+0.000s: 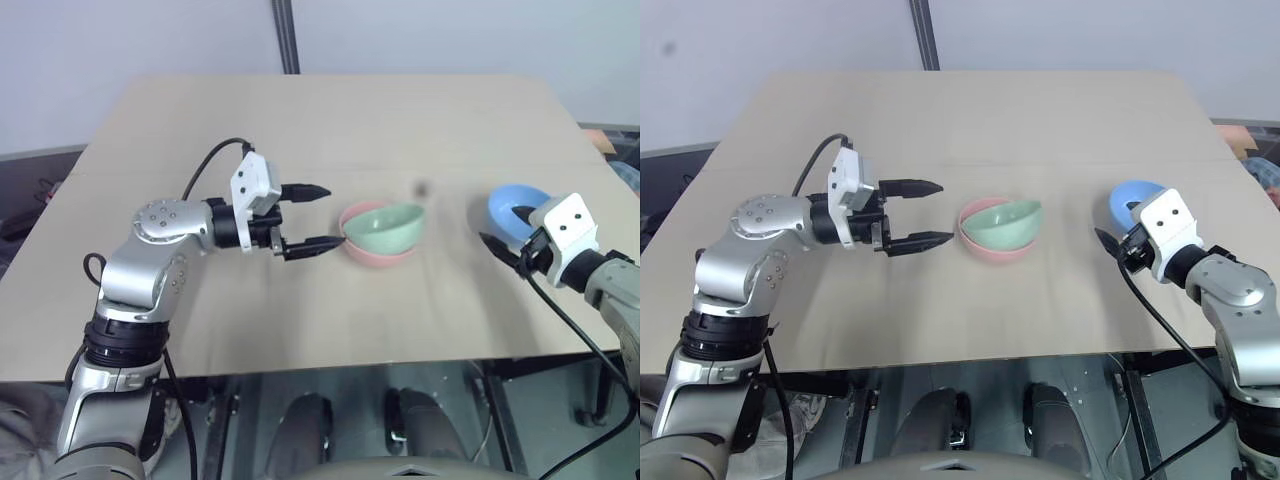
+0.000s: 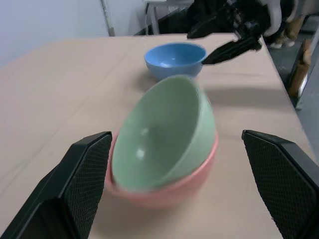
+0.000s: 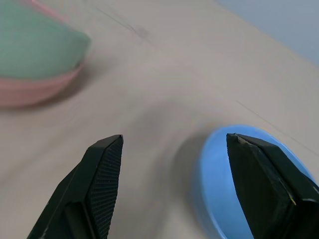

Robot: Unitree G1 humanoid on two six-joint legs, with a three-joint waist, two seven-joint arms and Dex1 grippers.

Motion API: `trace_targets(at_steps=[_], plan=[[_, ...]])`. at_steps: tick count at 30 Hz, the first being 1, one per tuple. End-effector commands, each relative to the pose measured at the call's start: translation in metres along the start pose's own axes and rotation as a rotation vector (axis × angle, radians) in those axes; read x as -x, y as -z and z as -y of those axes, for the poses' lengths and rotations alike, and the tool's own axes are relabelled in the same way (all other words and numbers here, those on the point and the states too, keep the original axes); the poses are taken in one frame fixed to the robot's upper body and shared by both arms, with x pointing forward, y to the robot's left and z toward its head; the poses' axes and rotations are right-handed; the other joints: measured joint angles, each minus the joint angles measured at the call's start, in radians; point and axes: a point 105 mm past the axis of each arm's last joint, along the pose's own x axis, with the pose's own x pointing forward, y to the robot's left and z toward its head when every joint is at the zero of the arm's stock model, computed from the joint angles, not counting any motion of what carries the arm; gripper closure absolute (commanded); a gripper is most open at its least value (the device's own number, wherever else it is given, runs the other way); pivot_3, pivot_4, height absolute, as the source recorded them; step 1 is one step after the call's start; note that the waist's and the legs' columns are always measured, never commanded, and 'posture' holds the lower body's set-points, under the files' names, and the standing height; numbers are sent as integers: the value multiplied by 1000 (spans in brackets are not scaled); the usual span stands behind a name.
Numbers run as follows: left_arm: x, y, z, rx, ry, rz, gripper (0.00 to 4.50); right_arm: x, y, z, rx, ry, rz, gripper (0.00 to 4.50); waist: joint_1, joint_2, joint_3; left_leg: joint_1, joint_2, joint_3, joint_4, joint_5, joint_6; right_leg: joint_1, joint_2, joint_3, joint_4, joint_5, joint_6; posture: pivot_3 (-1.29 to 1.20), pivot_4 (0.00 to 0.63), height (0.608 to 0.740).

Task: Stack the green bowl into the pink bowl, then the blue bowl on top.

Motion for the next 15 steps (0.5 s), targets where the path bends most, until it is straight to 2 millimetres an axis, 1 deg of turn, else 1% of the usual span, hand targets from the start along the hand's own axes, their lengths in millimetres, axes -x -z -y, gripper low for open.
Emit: trace_targets(at_steps=[1, 3, 5, 6, 7, 11, 13, 15], plan=[[3, -15, 4, -19, -6, 39, 88, 0, -14, 2, 34, -3, 55, 1015, 1, 0, 0, 0, 0, 0, 0, 0, 0, 0, 0, 0, 0, 0, 0, 0, 150, 740], [7, -16, 4, -15, -28, 74, 88, -2, -7, 2, 35, 0, 29, 1015, 1, 0, 0, 0, 0, 0, 0, 0, 0, 0, 0, 0, 0, 0, 0, 0, 150, 740], [13, -11, 5, 35, -59, 108, 88, -4, 3, 4, 38, 9, -11, 1015, -3, 0, 0, 0, 0, 0, 0, 0, 0, 0, 0, 0, 0, 0, 0, 0, 150, 740], [19, -11, 2, 57, -107, 172, 88, -5, 8, 7, 30, 22, -34, 1015, -5, 0, 0, 1, 0, 1, -1, 0, 0, 0, 0, 1, 0, 0, 0, 0, 150, 740], [25, -9, 3, 58, -113, 207, 88, -6, 13, 10, 24, 33, -60, 1015, -5, 0, 0, 1, 0, 1, -1, 0, 0, 0, 0, 1, 0, 0, 0, 0, 150, 740], [43, -1, 11, 125, -45, 218, 88, -12, 29, 23, 16, 66, -120, 1015, -8, 0, 0, 1, 0, 1, -1, 0, 0, 0, 0, 1, 0, 1, -2, 0, 150, 740], [48, 4, 14, 133, -19, 198, 88, -16, 33, 28, 9, 71, -138, 1015, -9, 0, 0, 1, 0, 1, -1, 0, 0, 0, 0, 0, 0, 0, -1, 0, 150, 740], [54, 3, 18, 180, 22, 210, 88, -20, 36, 33, 11, 72, -149, 1015, -10, 0, 0, 2, 0, 1, -1, 0, 0, 0, 0, 1, 0, -1, -2, 0, 150, 740]])
